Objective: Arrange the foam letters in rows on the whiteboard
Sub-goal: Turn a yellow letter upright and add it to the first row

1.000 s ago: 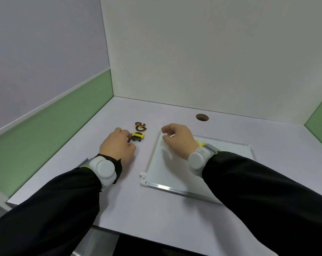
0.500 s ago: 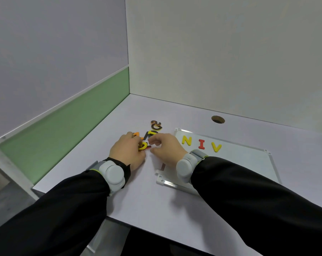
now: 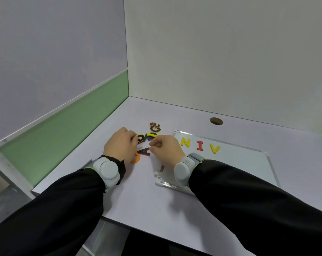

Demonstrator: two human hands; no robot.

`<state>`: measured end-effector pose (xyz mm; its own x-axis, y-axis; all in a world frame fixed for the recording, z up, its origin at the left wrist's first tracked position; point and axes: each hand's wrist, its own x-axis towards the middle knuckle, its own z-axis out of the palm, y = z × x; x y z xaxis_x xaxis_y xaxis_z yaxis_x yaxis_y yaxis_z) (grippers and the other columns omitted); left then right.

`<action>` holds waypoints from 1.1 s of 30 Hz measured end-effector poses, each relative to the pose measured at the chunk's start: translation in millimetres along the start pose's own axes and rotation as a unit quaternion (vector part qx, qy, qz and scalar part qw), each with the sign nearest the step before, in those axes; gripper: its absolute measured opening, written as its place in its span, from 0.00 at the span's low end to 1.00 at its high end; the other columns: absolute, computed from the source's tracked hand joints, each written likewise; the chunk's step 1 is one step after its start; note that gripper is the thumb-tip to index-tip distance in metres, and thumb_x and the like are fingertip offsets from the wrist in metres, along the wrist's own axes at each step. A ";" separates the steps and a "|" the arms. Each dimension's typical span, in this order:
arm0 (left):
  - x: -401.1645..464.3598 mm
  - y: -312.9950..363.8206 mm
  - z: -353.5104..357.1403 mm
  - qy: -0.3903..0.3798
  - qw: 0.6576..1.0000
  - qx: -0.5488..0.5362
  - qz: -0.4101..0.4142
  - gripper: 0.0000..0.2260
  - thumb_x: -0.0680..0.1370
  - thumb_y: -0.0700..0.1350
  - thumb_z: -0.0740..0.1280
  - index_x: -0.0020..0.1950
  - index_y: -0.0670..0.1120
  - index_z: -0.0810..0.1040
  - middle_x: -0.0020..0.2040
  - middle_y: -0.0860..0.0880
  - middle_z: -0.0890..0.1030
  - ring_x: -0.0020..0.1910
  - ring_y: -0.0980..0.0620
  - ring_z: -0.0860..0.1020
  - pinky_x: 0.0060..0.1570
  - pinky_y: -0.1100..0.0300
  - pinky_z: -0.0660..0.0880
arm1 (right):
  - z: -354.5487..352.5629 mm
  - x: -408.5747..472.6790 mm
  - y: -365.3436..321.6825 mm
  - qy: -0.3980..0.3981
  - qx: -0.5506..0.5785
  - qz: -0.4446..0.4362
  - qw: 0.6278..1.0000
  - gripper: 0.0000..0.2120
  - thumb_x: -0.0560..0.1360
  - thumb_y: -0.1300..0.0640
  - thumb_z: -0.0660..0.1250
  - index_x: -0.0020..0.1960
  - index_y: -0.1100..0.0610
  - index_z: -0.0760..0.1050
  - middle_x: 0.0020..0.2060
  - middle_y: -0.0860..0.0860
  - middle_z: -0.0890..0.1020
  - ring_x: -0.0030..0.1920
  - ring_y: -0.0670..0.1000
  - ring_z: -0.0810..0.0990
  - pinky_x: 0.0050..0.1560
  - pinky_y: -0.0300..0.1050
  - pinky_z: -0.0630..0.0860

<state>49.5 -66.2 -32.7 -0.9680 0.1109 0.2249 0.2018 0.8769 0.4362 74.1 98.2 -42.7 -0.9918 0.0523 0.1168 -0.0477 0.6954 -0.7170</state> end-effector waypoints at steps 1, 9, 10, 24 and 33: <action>2.0 1.3 -1.7 0.003 1.000 -0.020 0.004 0.13 0.83 0.49 0.58 0.52 0.47 0.81 0.48 0.47 0.75 0.47 0.46 0.75 0.45 0.53 0.72 | -2.7 -0.1 -0.3 0.011 0.014 -0.002 1.000 0.06 0.75 0.59 0.68 0.50 0.56 0.83 0.45 0.50 0.85 0.48 0.50 0.82 0.53 0.45 0.78; -0.9 30.3 -0.9 0.029 0.977 -0.183 0.103 0.07 0.80 0.45 0.66 0.53 0.53 0.84 0.47 0.53 0.78 0.42 0.56 0.77 0.41 0.71 0.71 | -48.7 -0.5 -7.9 -0.015 0.245 0.101 0.964 0.23 0.81 0.45 0.59 0.48 0.63 0.81 0.37 0.57 0.85 0.33 0.51 0.77 0.36 0.40 0.70; -2.2 34.1 0.8 0.027 0.975 -0.189 0.114 0.07 0.79 0.46 0.67 0.52 0.53 0.84 0.46 0.54 0.78 0.41 0.58 0.77 0.41 0.71 0.72 | -54.6 -1.2 -4.9 -0.017 0.253 0.101 0.962 0.21 0.80 0.45 0.61 0.48 0.63 0.81 0.37 0.57 0.85 0.34 0.51 0.77 0.36 0.40 0.70; -20.0 88.8 13.7 -0.073 0.952 -0.284 0.086 0.15 0.77 0.38 0.62 0.58 0.54 0.77 0.47 0.55 0.81 0.44 0.54 0.81 0.49 0.65 0.76 | -102.1 -19.1 40.5 -0.005 0.263 0.068 0.963 0.08 0.74 0.65 0.68 0.50 0.61 0.84 0.38 0.54 0.83 0.36 0.50 0.78 0.37 0.38 0.72; -22.1 111.3 27.6 -0.108 0.918 -0.380 0.041 0.08 0.78 0.40 0.68 0.56 0.45 0.79 0.43 0.47 0.84 0.38 0.53 0.83 0.40 0.64 0.77 | -117.8 -34.4 59.2 -0.036 0.263 0.085 0.960 0.05 0.75 0.62 0.71 0.49 0.61 0.82 0.40 0.55 0.85 0.38 0.51 0.82 0.40 0.42 0.74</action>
<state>89.2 41.8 -13.2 -0.9353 0.3240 0.1423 0.2419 0.2919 0.9253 119.4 222.0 -8.2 -0.9953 0.0704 -0.0666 0.0808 0.2227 -0.9715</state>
